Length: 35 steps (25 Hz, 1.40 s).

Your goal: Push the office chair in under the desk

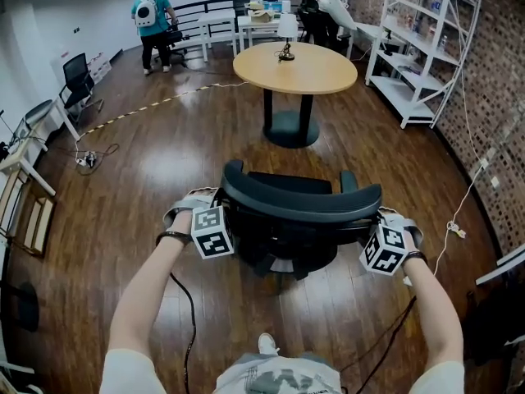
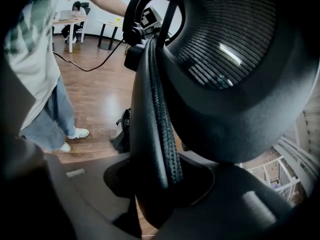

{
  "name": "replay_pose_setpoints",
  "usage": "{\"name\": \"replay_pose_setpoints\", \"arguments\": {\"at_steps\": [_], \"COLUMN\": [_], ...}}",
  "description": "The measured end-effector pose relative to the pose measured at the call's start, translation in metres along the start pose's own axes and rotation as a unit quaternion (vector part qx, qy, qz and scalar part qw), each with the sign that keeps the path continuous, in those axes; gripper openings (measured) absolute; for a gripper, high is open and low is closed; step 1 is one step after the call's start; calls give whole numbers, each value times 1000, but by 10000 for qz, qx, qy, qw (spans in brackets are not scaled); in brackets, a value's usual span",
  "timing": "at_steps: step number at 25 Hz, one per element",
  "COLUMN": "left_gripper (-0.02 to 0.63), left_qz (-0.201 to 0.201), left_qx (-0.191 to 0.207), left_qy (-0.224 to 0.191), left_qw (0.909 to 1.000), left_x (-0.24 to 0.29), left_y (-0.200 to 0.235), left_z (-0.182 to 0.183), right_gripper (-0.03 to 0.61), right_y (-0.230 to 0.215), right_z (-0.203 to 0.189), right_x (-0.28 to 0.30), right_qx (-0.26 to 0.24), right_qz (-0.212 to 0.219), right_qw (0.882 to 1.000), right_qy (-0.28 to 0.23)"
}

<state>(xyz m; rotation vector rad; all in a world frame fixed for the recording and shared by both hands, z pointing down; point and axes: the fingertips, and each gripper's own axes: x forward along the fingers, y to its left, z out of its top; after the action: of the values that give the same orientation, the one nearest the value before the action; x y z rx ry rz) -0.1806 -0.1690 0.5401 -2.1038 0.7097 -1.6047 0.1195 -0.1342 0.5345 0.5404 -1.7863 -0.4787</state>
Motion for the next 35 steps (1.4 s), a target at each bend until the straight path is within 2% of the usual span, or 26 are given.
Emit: {"name": "replay_pose_setpoints", "arguments": {"at_steps": [16, 28, 35], "left_gripper": [252, 244, 242], "left_qz": [33, -19, 43], "left_qx": [130, 174, 156], "left_qy": [-80, -56, -56], "left_qw": [9999, 9998, 9999], "left_x": [62, 133, 175], "left_y": [74, 151, 201], "left_z": [9, 28, 41], "right_gripper": [130, 132, 132], "right_y": [-72, -159, -216], "right_z": [-16, -43, -60], "right_x": [52, 108, 144], "right_qx": [74, 68, 75], "right_qz": [-149, -333, -271], "right_qw": [9997, 9993, 9994], "right_qy": [154, 141, 206]}}
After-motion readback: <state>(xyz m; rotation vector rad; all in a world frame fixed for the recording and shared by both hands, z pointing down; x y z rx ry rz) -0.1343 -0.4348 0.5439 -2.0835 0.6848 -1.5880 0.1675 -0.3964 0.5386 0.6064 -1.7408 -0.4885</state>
